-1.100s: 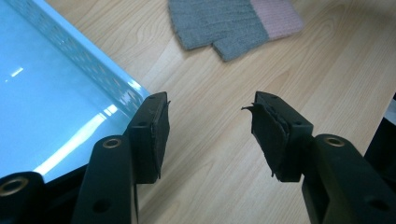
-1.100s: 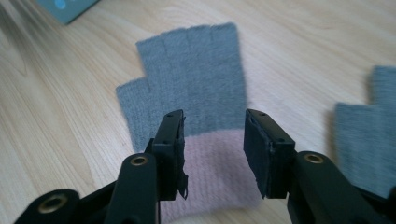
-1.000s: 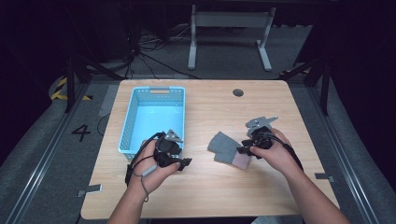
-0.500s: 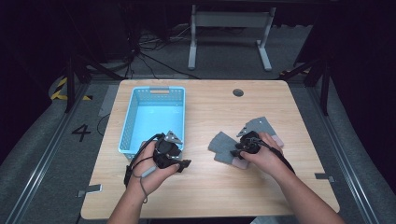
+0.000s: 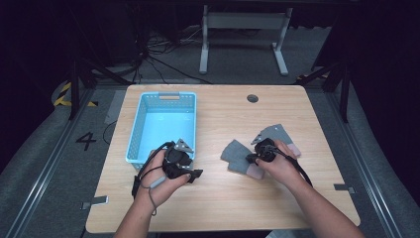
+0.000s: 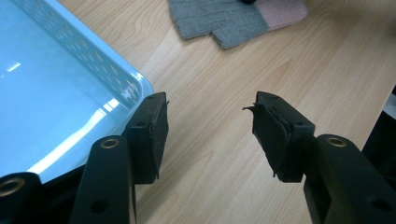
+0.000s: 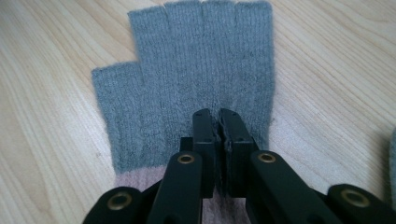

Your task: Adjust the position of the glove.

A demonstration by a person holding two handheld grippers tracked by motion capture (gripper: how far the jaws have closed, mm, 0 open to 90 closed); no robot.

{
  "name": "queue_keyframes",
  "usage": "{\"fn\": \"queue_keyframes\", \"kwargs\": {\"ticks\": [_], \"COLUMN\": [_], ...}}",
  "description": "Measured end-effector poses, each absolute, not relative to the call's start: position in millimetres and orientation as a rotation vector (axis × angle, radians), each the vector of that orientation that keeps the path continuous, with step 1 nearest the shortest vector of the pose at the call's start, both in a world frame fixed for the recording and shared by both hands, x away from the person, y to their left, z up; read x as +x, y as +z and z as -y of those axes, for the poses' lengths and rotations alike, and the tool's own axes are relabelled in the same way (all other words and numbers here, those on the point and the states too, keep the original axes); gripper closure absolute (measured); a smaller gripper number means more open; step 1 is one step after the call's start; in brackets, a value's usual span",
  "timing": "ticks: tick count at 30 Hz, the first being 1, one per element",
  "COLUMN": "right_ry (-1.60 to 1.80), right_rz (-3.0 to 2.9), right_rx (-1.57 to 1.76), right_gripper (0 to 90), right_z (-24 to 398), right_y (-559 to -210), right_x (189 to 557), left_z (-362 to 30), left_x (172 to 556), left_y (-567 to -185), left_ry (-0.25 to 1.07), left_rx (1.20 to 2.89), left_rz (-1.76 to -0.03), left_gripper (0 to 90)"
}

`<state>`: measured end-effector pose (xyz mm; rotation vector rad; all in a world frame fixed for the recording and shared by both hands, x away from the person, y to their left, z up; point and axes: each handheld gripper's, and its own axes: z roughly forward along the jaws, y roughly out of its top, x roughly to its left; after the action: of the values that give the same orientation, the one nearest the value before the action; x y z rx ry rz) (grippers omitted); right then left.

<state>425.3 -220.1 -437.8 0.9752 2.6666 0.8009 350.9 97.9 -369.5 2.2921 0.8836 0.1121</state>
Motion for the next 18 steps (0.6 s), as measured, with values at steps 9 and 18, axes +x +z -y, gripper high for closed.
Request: {"fn": "queue_keyframes", "kwargs": {"ticks": [9,18], "right_ry": [0.883,0.957], "right_rz": [-2.657,-2.646], "right_rx": [0.971,0.968], "right_gripper": [87.3,87.2], "right_z": [229,245], "right_y": [-420,-398], "right_x": [416,402], "left_z": [-98,-92], "left_x": [353,358], "left_y": [-368,-366], "left_ry": [0.114,0.112], "left_rx": [2.288,2.294], "left_rz": [-0.878,-0.851], "left_gripper": [46.5,46.1]}}
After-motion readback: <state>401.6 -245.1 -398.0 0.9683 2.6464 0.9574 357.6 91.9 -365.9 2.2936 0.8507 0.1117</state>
